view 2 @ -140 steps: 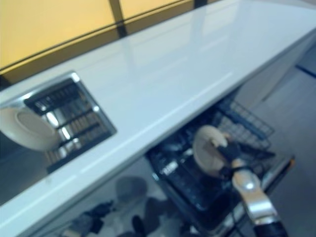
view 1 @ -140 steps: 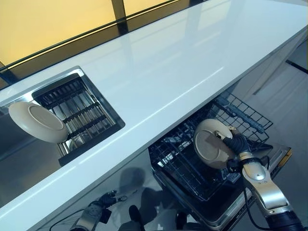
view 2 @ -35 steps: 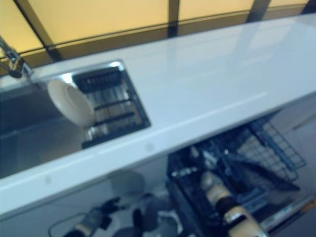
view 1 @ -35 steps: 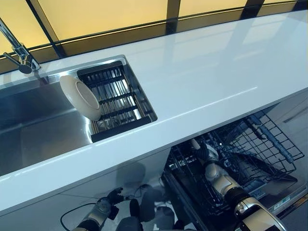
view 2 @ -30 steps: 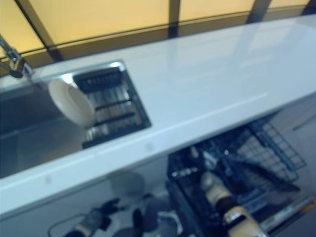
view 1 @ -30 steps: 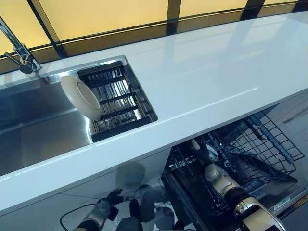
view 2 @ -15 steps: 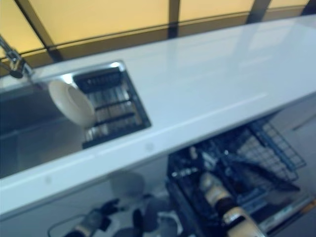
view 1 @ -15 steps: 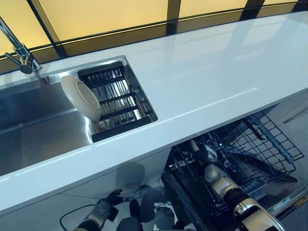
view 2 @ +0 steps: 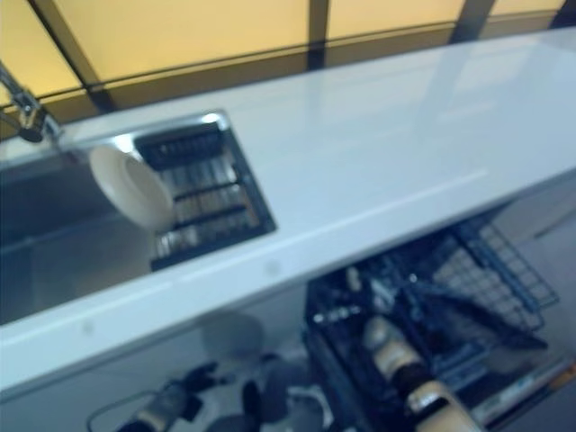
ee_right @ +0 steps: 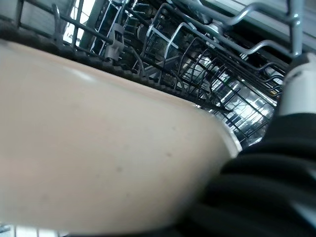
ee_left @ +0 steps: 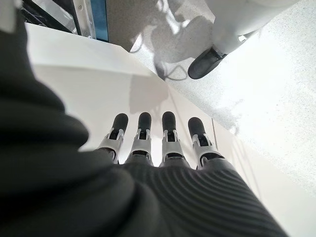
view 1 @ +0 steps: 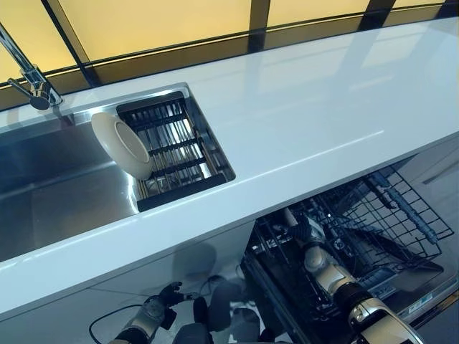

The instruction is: Take plates into dishwasher

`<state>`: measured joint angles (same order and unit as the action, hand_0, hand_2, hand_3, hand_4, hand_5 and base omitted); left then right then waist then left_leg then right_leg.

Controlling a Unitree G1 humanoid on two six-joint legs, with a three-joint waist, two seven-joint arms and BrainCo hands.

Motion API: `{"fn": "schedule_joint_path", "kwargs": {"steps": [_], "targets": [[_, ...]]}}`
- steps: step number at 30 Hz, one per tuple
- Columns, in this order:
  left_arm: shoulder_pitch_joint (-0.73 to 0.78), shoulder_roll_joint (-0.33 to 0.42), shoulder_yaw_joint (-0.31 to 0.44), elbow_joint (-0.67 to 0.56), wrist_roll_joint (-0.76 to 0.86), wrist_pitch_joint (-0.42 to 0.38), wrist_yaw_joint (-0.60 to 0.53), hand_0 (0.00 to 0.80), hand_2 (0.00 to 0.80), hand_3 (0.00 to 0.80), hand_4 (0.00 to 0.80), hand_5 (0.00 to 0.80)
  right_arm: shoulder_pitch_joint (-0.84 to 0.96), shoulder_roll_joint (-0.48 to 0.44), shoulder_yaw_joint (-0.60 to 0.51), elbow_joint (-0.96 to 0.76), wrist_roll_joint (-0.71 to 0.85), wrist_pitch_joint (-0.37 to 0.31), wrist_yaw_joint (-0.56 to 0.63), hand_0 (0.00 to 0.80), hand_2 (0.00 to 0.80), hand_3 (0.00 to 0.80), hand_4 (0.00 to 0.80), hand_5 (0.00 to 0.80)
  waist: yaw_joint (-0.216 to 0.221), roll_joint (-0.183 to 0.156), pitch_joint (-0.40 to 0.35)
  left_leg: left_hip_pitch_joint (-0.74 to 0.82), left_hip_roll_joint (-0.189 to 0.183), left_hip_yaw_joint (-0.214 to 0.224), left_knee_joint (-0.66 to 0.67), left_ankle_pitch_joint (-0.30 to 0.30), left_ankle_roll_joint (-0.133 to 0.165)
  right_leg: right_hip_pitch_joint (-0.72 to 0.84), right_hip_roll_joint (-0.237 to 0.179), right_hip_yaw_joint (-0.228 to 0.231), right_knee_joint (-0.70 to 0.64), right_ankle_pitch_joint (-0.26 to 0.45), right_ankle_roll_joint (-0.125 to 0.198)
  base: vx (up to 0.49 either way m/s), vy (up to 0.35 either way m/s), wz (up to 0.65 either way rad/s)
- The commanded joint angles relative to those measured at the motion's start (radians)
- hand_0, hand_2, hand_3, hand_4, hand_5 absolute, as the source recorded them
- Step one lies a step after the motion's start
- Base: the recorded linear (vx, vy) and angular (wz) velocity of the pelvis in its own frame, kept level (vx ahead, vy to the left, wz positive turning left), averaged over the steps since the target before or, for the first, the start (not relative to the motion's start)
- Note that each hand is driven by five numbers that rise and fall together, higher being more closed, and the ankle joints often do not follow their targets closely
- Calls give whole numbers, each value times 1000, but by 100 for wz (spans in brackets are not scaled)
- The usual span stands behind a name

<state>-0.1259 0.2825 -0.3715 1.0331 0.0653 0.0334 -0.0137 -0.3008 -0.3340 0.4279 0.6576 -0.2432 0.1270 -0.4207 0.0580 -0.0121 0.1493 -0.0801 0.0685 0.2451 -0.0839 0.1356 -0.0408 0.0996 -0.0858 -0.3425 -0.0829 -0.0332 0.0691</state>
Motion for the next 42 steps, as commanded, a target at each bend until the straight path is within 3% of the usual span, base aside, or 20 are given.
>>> {"fn": "schedule_joint_path", "kwargs": {"steps": [1, 24, 32, 37, 42], "targets": [[-52, -25, -14, 22, 33, -9, 20, 0, 0, 0, 0, 0, 49, -18, -9, -84, 28, 32, -20, 0, 0, 0, 0, 0, -5, 2, 37, 6, -13, -3, -3, -48, 4, -84, -15, 54, 141, -12, 4, 0, 0, 0], [24, 5, 67, -62, 83, 36, -16, 0, 0, 0, 0, 0, 189, -111, -252, -396, 63, -49, 7, 0, 0, 0, 0, 0, -40, -19, 14, 57, 4, 27, -3, -67, 14, -56, -8, 71, 145, -15, 14, 8, -5, -2], [75, 27, 115, -99, 91, 31, -30, 0, 0, 0, 0, 0, 277, -160, -402, -617, 133, -114, 144, 0, 0, 0, 0, 0, -64, -19, 9, 70, 6, 40, -3, -74, 19, -58, -10, 79, 156, -18, 20, 4, 5, -3], [115, 53, 155, -129, 87, 19, -44, 0, 0, 0, 0, 0, 339, -205, -523, -754, 286, -151, 269, 0, 0, 0, 0, 0, -81, -21, 10, 76, 6, 51, -3, -78, 21, -62, -14, 80, 162, -18, 25, 0, 0, 0], [138, 78, 167, -157, 66, 16, -56, 0, 0, 0, 0, 0, 330, -228, -640, -823, 498, -180, 300, 0, 0, 0, 0, 0, -85, -23, 11, 76, 4, 54, -3, -83, 23, -65, -18, 80, 167, -19, 30, 0, 0, 0]]}}
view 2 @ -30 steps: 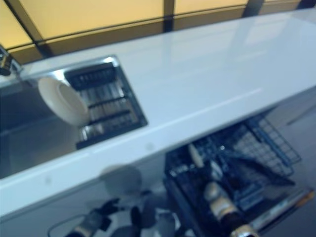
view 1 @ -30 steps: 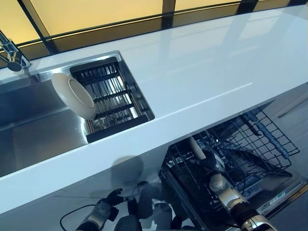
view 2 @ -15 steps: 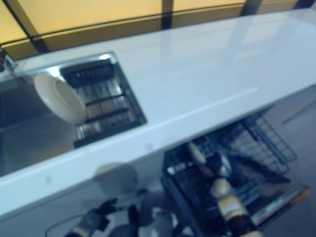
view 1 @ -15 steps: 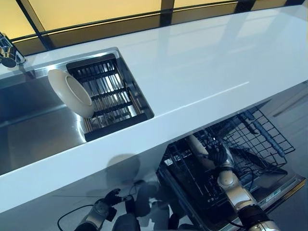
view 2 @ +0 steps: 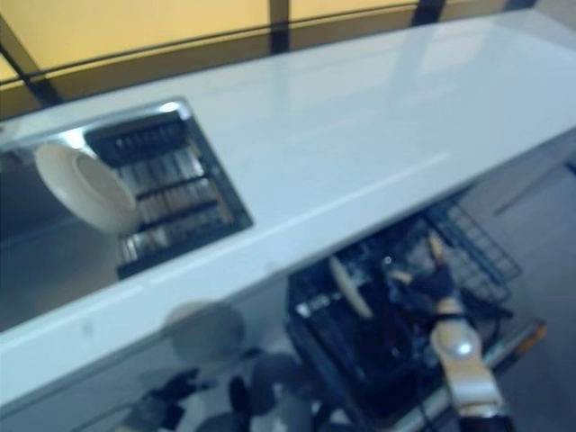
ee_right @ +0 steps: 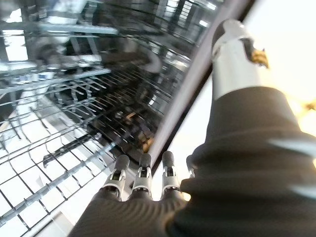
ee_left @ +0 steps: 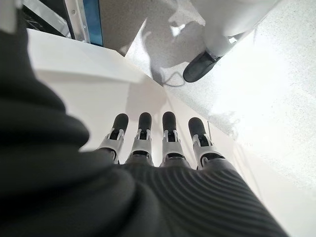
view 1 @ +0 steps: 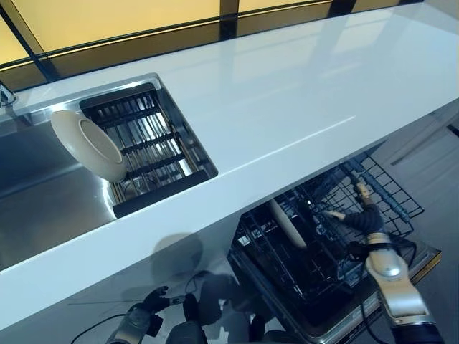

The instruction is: Take plates into dishwasher

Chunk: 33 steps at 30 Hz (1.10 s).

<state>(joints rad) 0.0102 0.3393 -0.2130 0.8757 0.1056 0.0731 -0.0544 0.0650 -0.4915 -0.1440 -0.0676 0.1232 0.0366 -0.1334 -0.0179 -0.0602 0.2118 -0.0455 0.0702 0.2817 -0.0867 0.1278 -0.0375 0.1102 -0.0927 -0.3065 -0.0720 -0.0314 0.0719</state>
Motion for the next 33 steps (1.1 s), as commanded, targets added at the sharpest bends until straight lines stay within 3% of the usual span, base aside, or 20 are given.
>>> {"fn": "schedule_joint_path", "kwargs": {"steps": [1, 5, 10, 13, 18, 24, 26, 27, 30, 33], "targets": [[4, 26, 10, -6, 21, -22, -19, 0, 0, 0, 0, 0, -42, -74, -85, -112, 147, -96, 10, 0, 0, 0, 0, 0, -8, 25, -52, 44, 2, 17, -1, -77, 20, -76, -13, 43, 158, -20, 28, 23, 34, -1], [16, 45, 14, -16, 5, -24, -31, 0, 0, 0, 0, 0, -77, -147, -167, -176, 121, -136, -15, 0, 0, 0, 0, 0, -4, 22, -59, 60, -8, 16, -1, -92, 25, -68, -27, 36, 168, -15, 40, 61, 44, -1], [15, 57, 8, -6, 1, -23, -47, 0, 0, 0, 0, 0, -203, -349, -212, -235, -127, -232, -103, 0, 0, 0, 0, 0, 19, 19, -78, 76, -22, 14, -1, -109, 38, -72, -49, 28, 196, -2, 54, 91, 69, 1], [15, 69, -5, -1, -3, -24, -51, 0, 0, 0, 0, 0, -338, -516, -188, -233, -147, -184, -79, 0, 0, 0, 0, 0, 41, 9, -89, 89, -35, 11, 3, -121, 50, -67, -68, 21, 228, -4, 65, 120, 93, 3], [16, 77, -14, 27, -4, -46, -51, 0, 0, 0, 0, 0, -522, -645, -97, -170, -70, -200, -7, 0, 0, 0, 0, 0, 71, -6, -105, 87, -61, -10, 18, -133, 75, -73, -111, 25, 312, 29, 77, 103, 132, 10], [-6, 79, -54, 88, 29, -77, -67, 0, 0, 0, 0, 0, -704, -692, 26, -108, -144, -234, 39, 0, 0, 0, 0, 0, 96, -5, -127, 67, -95, -76, 37, -142, 116, -90, -176, 74, 506, 147, 75, 115, 214, 29], [-17, 78, -95, 141, 60, -85, -52, 0, 0, 0, 0, 0, -759, -696, 98, -74, -196, -222, 80, 0, 0, 0, 0, 0, 100, 12, -132, 77, -115, -144, 47, -156, 153, -163, -201, 168, 816, 252, 85, 168, 327, 46], [-17, 77, -100, 148, 58, -83, -46, 0, 0, 0, 0, 0, -773, -697, 116, -68, -203, -224, 86, 0, 0, 0, 0, 0, 99, 14, -133, 77, -116, -152, 50, -159, 155, -191, -201, 183, 844, 258, 86, 117, 204, 73], [-24, 87, -100, 145, 28, -35, -27, 0, 0, 0, 0, 0, -869, -692, 216, -24, -224, -222, 139, 0, 0, 0, 0, 0, 86, 20, -123, 105, -107, -184, 22, -149, 139, -286, -169, 208, 797, 252, 76, 146, 42, 59], [-43, 99, -74, 150, 31, 9, -24, 0, 0, 0, 0, 0, -1016, -711, 336, 26, -214, -187, 190, 0, 0, 0, 0, 0, 83, -12, -116, 138, -105, -237, 11, -161, 99, -294, -149, 195, 485, 203, 66, 219, -175, 38]]}}
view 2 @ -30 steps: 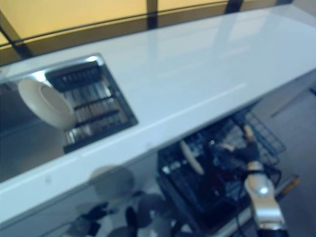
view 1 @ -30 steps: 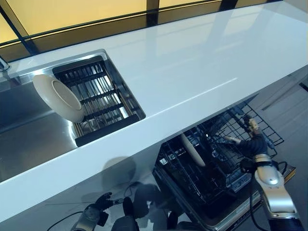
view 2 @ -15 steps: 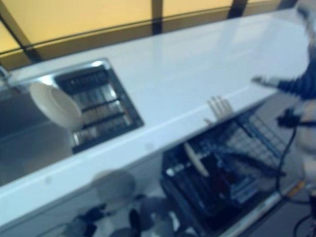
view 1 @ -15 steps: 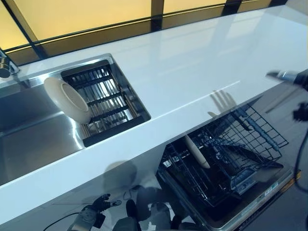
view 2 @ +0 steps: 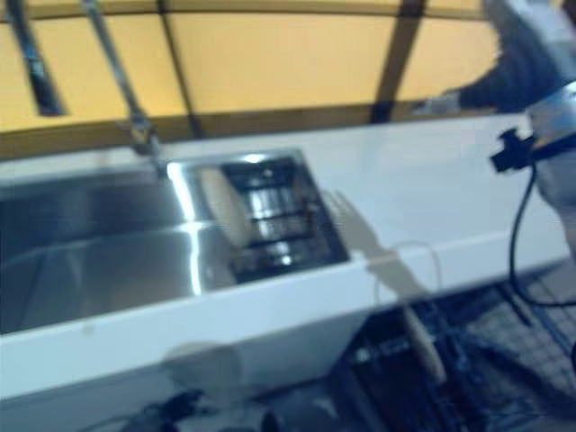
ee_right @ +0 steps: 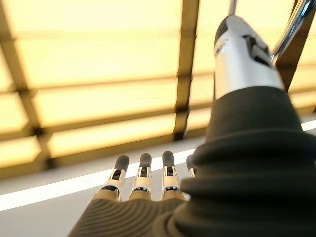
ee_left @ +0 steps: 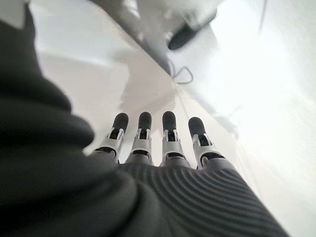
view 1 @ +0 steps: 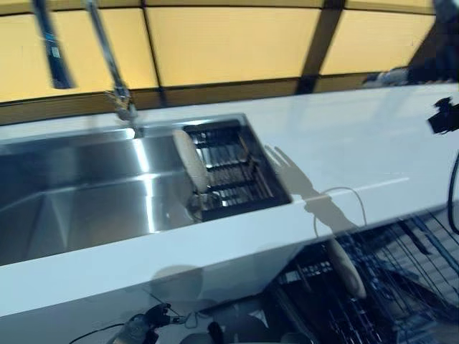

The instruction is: Take plates into dishwasher

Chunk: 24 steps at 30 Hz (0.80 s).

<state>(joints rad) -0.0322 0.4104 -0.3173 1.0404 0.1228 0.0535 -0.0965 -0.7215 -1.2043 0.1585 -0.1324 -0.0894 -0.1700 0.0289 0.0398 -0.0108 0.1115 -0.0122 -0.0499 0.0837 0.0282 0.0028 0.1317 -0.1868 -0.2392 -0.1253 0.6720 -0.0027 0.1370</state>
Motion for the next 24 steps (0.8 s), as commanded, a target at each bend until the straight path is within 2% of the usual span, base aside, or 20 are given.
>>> {"fn": "schedule_joint_path", "kwargs": {"steps": [1, 2, 3, 4, 5, 6, 7, 10, 14, 24], "targets": [[-7, 29, 34, -11, 17, 36, 17, 0, 0, 0, 0, 0, -256, -1, 58, 105, 2, 19, 28, 0, 0, 0, 0, 0, 21, -70, -17, 106, 15, -55, -106, -36, -78, 10, 14, 20, -364, 163, -1, 193, -184, 44], [-9, 29, 36, -8, 14, 38, 20, 0, 0, 0, 0, 0, -268, -3, 70, 110, 2, 16, 27, 0, 0, 0, 0, 0, 18, -72, -18, 109, 16, -64, -107, -39, -82, 19, 26, 24, -411, 155, -1, 199, -159, 72], [-12, 26, 41, 1, 13, 36, 23, 0, 0, 0, 0, 0, -283, -10, 93, 122, -4, 11, 23, 0, 0, 0, 0, 0, 4, -79, -19, 118, 11, -94, -109, -49, -89, 38, 64, 49, -528, 141, 1, 219, -116, 91], [-13, 20, 47, 7, 15, 31, 27, 0, 0, 0, 0, 0, -284, -12, 101, 129, -8, 7, 19, 0, 0, 0, 0, 0, -8, -85, -21, 125, 3, -122, -111, -57, -91, 42, 94, 78, -591, 137, 5, 247, -161, 107], [-4, -9, 56, 71, 21, -34, 71, 0, 0, 0, 0, 0, -233, 8, 70, 119, -35, -3, 7, 0, 0, 0, 0, 0, -15, -90, -16, 132, -6, -160, -113, -66, -88, 27, 120, 98, -612, 142, 8, 206, -152, 112], [2, -21, 54, 111, 17, -77, 96, 0, 0, 0, 0, 0, -191, 29, 50, 108, -63, -5, -5, 0, 0, 0, 0, 0, -18, -93, -11, 138, -7, -183, -115, -69, -87, 14, 133, 109, -615, 145, 7, 183, -157, 119], [0, -27, 61, 117, 21, -83, 101, 0, 0, 0, 0, 0, -165, 51, 42, 100, -85, 5, -11, 0, 0, 0, 0, 0, -18, -96, -5, 143, -9, -202, -115, -71, -85, 12, 139, 121, -611, 147, 6, 155, -120, 114], [-10, -19, 49, 96, 11, -62, 94, 0, 0, 0, 0, 0, -179, 66, 80, 118, -109, 50, -12, 0, 0, 0, 0, 0, -4, -104, -11, 136, -9, -246, -116, -63, -87, 70, 142, 156, -625, 125, 0, 118, -167, 87], [-12, -9, 58, 86, -16, -52, 66, 0, 0, 0, 0, 0, -221, 50, 126, 166, -82, 19, 15, 0, 0, 0, 0, 0, 23, -111, -31, 118, 12, -235, -116, -43, -113, 160, 131, 108, -658, 90, -4, 94, -155, 70], [21, -39, 43, 68, -24, -72, 72, 0, 0, 0, 0, 0, -297, 27, 210, 144, -122, -28, 87, 0, 0, 0, 0, 0, 71, -113, -48, 108, 46, -202, -115, -21, -156, 250, 128, 5, -707, 43, -32, 56, -74, 23]]}}
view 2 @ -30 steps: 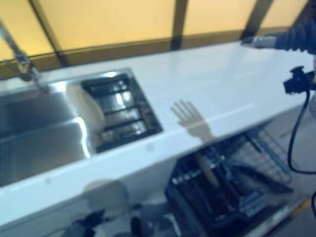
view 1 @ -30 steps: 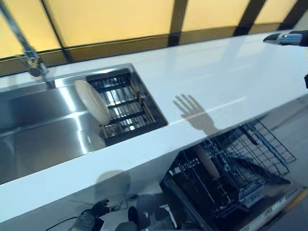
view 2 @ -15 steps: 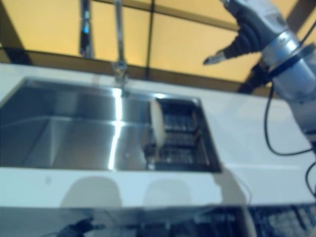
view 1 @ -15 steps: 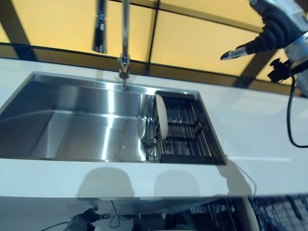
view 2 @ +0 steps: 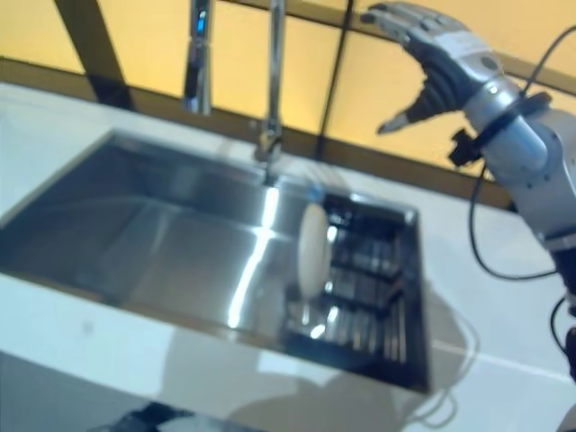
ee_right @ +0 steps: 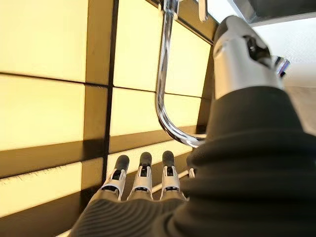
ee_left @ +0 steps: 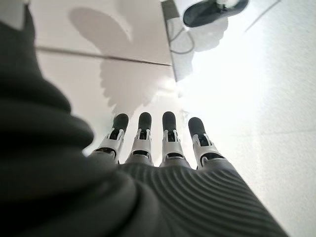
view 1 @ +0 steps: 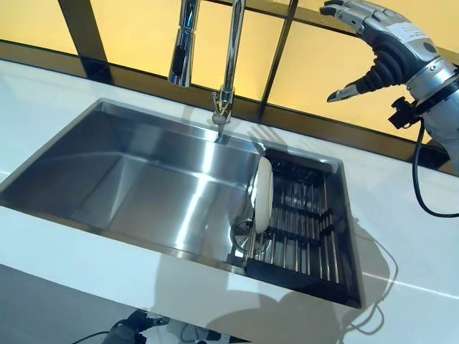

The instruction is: Take plates into dishwasher

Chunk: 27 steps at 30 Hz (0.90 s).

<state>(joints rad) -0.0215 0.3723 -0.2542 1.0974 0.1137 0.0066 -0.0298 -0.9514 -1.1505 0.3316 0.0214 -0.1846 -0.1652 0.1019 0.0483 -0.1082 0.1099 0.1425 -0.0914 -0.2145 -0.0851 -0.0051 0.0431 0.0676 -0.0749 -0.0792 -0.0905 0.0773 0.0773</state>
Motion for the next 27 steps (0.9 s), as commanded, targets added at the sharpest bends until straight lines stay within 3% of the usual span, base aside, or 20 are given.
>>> {"fn": "schedule_joint_path", "kwargs": {"steps": [1, 9, 13, 27], "targets": [[10, -2, -20, 10, -15, -25, 6, 0, 0, 0, 0, 0, -74, -30, 45, -11, -39, -39, 19, 0, 0, 0, 0, 0, 64, -15, -47, -48, 89, 97, -2, -11, -70, -2, -35, -47, 54, -38, 26, 13, -31, 20], [22, -2, -29, -17, -33, -10, 18, 0, 0, 0, 0, 0, -182, -121, 176, -37, -223, -162, 89, 0, 0, 0, 0, 0, 80, -23, -55, -54, 100, 111, 4, 2, -85, 20, -27, -85, 38, -43, 15, 12, -19, 18], [31, 0, -22, -17, -40, -6, 24, 0, 0, 0, 0, 0, -210, -142, 212, -66, -236, -212, 148, 0, 0, 0, 0, 0, 77, -29, -58, -54, 103, 127, 5, 6, -89, 27, -18, -92, 29, -43, 10, 7, -9, 4], [40, 0, -36, -29, -26, 5, 16, 0, 0, 0, 0, 0, -210, -70, 332, -53, -331, -299, 316, 0, 0, 0, 0, 0, 85, -28, -56, -40, 105, 162, 8, 7, -88, 49, -10, -93, 22, -46, 4, 1, -3, 0]]}}
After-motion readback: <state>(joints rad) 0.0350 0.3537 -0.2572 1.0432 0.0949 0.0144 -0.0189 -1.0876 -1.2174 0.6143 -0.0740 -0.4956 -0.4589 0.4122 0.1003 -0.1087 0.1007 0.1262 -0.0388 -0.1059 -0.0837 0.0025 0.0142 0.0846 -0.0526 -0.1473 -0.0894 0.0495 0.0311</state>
